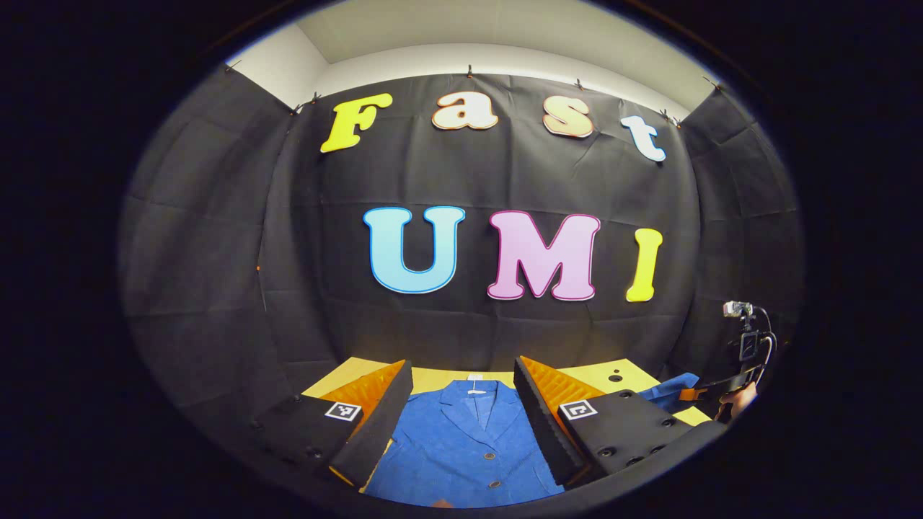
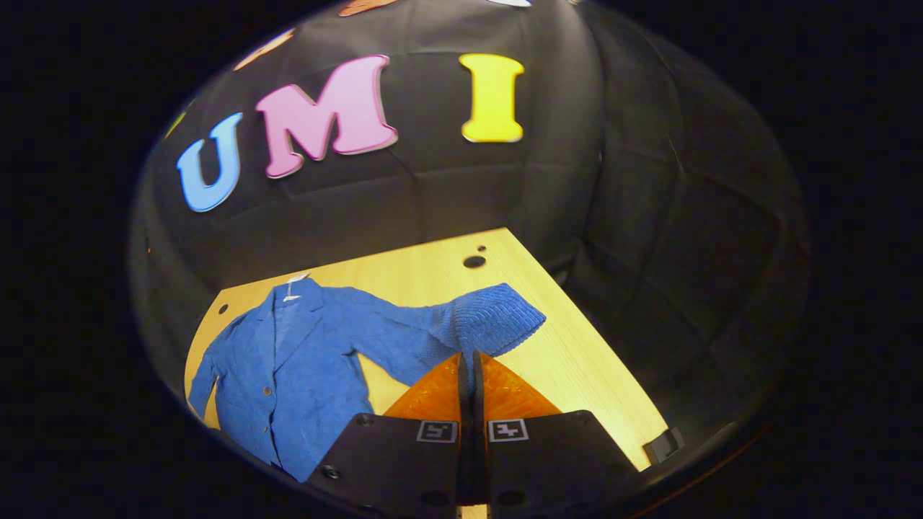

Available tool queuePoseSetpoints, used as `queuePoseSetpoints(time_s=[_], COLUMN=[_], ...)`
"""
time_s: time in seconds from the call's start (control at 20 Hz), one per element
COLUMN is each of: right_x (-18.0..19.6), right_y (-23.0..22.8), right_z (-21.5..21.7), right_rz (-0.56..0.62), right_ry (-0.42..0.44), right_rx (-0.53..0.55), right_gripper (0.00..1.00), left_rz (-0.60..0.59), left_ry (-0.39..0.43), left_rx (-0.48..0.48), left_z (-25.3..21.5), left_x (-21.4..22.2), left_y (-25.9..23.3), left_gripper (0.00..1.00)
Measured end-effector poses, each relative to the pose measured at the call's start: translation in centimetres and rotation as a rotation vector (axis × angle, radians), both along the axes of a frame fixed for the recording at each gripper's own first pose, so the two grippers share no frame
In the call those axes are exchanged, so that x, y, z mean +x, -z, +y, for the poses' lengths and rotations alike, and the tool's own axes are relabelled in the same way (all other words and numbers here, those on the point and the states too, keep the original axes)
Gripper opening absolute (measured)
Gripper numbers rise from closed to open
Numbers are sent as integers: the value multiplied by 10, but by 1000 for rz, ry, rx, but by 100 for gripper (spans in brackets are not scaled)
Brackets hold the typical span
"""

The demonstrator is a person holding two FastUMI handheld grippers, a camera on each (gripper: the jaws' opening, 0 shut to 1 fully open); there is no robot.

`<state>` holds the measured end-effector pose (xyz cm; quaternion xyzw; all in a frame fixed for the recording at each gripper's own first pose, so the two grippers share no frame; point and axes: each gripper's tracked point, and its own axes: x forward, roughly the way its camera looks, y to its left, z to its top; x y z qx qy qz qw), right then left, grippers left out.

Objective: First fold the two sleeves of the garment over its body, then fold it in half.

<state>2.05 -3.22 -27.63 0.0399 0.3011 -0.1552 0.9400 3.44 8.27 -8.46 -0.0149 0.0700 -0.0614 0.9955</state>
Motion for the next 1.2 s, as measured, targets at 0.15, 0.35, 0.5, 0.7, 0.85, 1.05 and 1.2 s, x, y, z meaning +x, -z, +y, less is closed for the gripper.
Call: queuePoseSetpoints(time_s=[0.15,0.35,0.5,0.7,0.85,1.05,1.2], right_x=[15,39,61,97,134,192,224], right_y=[-18,-29,-31,-14,15,55,87], right_z=[56,113,152,199,242,314,374], right_rz=[-31,-62,-70,-24,41,83,110], right_ry=[-71,-106,-143,-191,-248,-343,-453], right_rx=[-31,-16,-25,-17,26,89,102], right_gripper=[2,2,2,2,2,1,2], left_rz=[-1,-9,-19,-6,26,92,165], left_ry=[-12,-28,-34,-50,-94,-189,-318], left_rx=[-6,-2,1,-7,-9,7,21], left_z=[28,65,90,125,153,186,217], left_x=[-5,-7,-6,-2,-3,-6,-19], left_y=[5,6,7,14,30,70,95], left_gripper=[82,82,82,84,82,82,82])
